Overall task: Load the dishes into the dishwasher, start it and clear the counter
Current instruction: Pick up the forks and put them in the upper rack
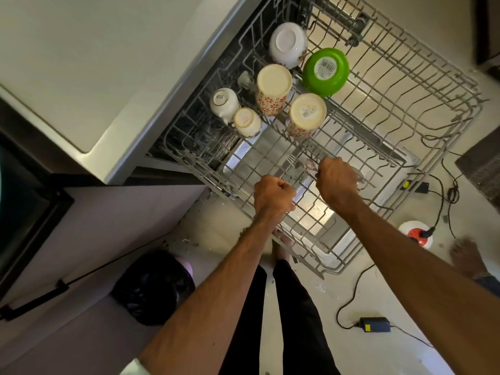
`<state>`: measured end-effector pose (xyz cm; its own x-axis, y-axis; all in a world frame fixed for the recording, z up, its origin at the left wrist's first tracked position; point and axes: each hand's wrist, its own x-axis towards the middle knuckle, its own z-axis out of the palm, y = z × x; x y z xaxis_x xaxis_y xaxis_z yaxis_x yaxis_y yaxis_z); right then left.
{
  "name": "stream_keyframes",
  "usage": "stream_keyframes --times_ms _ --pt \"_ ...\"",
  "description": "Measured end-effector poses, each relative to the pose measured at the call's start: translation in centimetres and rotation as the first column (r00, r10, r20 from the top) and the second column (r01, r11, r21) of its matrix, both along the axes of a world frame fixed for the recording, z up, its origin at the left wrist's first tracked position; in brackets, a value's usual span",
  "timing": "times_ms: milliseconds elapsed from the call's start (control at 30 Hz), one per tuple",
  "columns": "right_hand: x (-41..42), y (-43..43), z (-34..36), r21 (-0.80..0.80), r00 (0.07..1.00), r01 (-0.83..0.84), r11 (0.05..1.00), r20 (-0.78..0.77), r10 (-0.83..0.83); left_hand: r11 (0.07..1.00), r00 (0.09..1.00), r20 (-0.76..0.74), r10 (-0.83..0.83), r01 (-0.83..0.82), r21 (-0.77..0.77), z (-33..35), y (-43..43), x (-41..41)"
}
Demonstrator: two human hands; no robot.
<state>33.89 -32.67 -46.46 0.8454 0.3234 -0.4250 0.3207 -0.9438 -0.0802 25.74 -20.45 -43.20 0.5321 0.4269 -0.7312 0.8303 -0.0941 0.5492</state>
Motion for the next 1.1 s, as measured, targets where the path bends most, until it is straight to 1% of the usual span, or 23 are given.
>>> stream_keyframes --times_ms 133,267,367,467,733,833,900,1000,1100 --pt "-0.5 0.3 0.0 -0.078 0.997 -0.074 0.994 0.01 0.075 1.0 1.0 0.004 0.011 -0.011 -0.028 -0.4 0.2 -0.5" --pt "-1.1 0.0 -0.4 -0.104 0.994 -0.112 0.988 0.002 0.113 0.999 1.0 0.016 -0.015 0.016 -0.037 -0.6 0.3 -1.0" --pt "-1.3 -0.1 -0.8 -0.117 0.995 -0.098 0.988 0.025 0.102 0.998 1.0 0.017 -0.011 0.012 -0.061 -0.7 0.3 -1.2" --pt "-1.4 -0.3 -0.7 -0.126 0.996 -0.09 0.988 0.011 0.092 0.997 1.0 0.024 -0.003 0.004 -0.073 -0.5 0.2 -1.3" --pt "-1.2 -1.1 -1.0 -0.164 0.997 -0.065 0.984 0.02 0.07 0.995 0.997 0.053 -0.049 0.053 -0.082 -0.1 0.3 -1.6" --pt "-1.6 -1.4 -1.5 -0.14 0.999 -0.036 0.989 0.028 0.041 0.994 0.997 0.043 -0.059 0.063 -0.086 0.0 0.3 -1.7" --pt "-2.1 -1.7 -1.9 -0.095 0.999 0.015 0.995 0.052 -0.01 0.994 0.997 0.045 -0.063 0.067 -0.087 0.2 0.4 -1.8" --pt "-3.0 -2.1 -1.6 0.029 0.986 0.141 0.99 0.088 -0.143 0.994 0.997 0.044 -0.061 0.064 -0.091 0.5 0.4 -1.7" --pt "-4.5 -2.3 -0.3 0.194 0.96 0.227 0.954 0.12 -0.253 0.994 0.997 0.049 -0.061 0.065 -0.088 0.6 0.4 -1.7"
